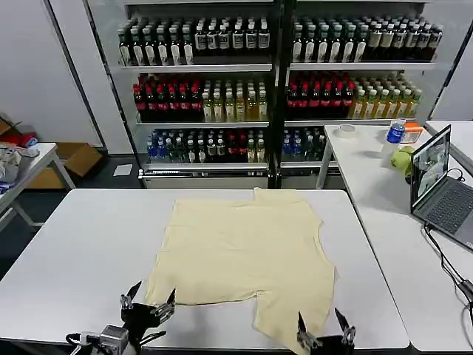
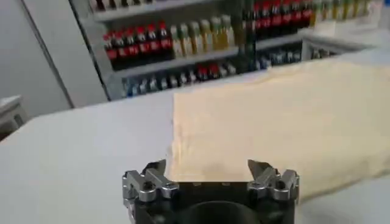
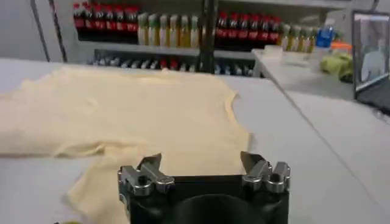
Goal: Fold and organize the clothes.
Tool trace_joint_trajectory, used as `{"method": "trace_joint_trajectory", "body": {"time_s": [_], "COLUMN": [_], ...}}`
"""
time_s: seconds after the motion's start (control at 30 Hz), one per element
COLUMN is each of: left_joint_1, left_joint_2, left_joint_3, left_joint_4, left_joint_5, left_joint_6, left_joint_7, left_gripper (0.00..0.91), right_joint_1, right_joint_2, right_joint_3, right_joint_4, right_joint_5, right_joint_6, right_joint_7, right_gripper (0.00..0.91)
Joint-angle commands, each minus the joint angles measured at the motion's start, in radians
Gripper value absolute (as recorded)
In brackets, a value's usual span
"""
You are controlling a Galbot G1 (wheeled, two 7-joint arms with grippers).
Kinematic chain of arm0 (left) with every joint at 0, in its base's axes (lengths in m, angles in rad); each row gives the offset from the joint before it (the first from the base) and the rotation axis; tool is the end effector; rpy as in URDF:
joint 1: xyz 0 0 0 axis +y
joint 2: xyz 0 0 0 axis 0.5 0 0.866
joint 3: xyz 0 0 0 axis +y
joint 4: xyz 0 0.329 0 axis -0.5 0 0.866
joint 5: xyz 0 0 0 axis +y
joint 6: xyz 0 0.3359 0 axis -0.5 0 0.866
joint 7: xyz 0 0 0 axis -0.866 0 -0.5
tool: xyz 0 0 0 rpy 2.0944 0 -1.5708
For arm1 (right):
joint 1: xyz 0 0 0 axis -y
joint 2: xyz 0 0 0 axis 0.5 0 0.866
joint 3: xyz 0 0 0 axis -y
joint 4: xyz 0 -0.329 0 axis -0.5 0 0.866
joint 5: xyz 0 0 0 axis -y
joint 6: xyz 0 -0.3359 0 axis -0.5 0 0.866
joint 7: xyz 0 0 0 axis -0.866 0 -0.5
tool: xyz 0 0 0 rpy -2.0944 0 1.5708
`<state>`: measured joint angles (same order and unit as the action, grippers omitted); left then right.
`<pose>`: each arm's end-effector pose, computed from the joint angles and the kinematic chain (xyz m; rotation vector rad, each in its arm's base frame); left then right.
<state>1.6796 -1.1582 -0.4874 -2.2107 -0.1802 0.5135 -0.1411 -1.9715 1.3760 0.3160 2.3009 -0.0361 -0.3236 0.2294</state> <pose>0.1453 0.0426 -0.2572 -0.1271 -2.6031 -0.3151 0.0574 0.0303 -0.2635 0.0805 -2.6186 0.1626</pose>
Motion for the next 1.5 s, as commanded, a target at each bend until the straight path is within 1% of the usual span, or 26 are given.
{"method": "trace_joint_trajectory", "body": {"time_s": [0.03,0.47,0.5,0.53,0.57,0.6,0.63,0.67,1.17,1.4,1.5], "left_joint_1": [-0.007,-0.050,-0.050,-0.049,-0.049,-0.049,-0.048,-0.048,-0.049,-0.041,-0.037], "left_joint_2": [0.020,0.018,0.016,0.015,0.014,0.011,0.010,0.008,0.007,0.006,0.006], "left_joint_3": [-0.015,-0.012,-0.011,-0.008,-0.006,-0.004,-0.001,0.001,0.002,-0.011,-0.016], "left_joint_4": [0.048,0.062,0.064,0.065,0.066,0.067,0.068,0.069,0.077,0.027,0.009], "left_joint_5": [-0.023,-0.137,-0.137,-0.138,-0.138,-0.139,-0.139,-0.139,-0.142,-0.172,-0.174], "left_joint_6": [0.065,0.065,0.065,0.065,0.065,0.065,0.065,0.065,0.064,0.062,0.046], "left_joint_7": [0.002,-0.031,-0.032,-0.031,-0.032,-0.032,-0.032,-0.031,-0.012,-0.008,-0.008], "left_gripper": [0.907,0.907,0.877,0.746,0.212,0.050,0.010,0.010,0.010,0.010,0.010], "right_joint_1": [-0.047,-0.005,-0.002,0.000,0.000,0.000,-0.001,-0.002,-0.004,-0.020,-0.044], "right_joint_2": [0.004,0.030,0.033,0.035,0.035,0.035,0.035,0.035,0.029,0.031,0.026], "right_joint_3": [-0.048,-0.067,-0.067,-0.068,-0.068,-0.068,-0.067,-0.066,-0.056,-0.048,-0.043], "right_joint_4": [-0.024,-0.061,-0.065,-0.071,-0.071,-0.074,-0.074,-0.074,-0.053,-0.014,0.038], "right_joint_5": [-0.051,-0.008,0.001,0.006,0.006,0.011,0.019,0.024,0.071,0.075,0.075], "right_joint_6": [-0.005,-0.014,-0.016,-0.018,-0.018,-0.018,-0.017,-0.017,-0.026,0.013,0.025], "right_joint_7": [0.005,0.013,0.015,0.016,0.016,0.019,0.023,0.024,0.019,0.009,0.006], "right_gripper": [0.907,0.907,0.846,0.756,0.655,0.373,0.020,0.000,0.000,0.000,0.000]}}
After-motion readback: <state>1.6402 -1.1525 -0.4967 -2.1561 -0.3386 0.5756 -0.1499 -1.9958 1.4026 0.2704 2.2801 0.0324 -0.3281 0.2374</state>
